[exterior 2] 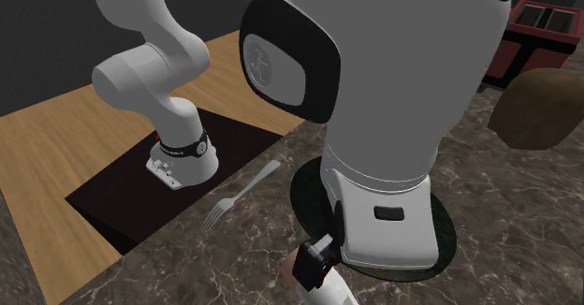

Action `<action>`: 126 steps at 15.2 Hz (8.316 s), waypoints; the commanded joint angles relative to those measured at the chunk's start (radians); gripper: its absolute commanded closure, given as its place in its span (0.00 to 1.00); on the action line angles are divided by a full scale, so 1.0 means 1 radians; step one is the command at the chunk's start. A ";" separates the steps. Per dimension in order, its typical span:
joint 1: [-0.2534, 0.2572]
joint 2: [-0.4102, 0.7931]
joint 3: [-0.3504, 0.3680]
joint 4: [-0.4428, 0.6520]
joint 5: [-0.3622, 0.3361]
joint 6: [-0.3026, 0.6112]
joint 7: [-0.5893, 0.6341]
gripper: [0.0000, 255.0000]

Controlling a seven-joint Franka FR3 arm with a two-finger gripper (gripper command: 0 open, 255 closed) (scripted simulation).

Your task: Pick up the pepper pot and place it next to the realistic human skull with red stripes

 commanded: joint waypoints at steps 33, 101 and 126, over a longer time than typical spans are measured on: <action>-0.034 0.172 -0.030 0.100 0.022 0.086 -0.007 1.00; 0.262 0.125 0.244 0.646 0.004 -0.535 0.538 1.00; 0.538 0.539 0.362 1.130 -0.079 -0.631 0.896 1.00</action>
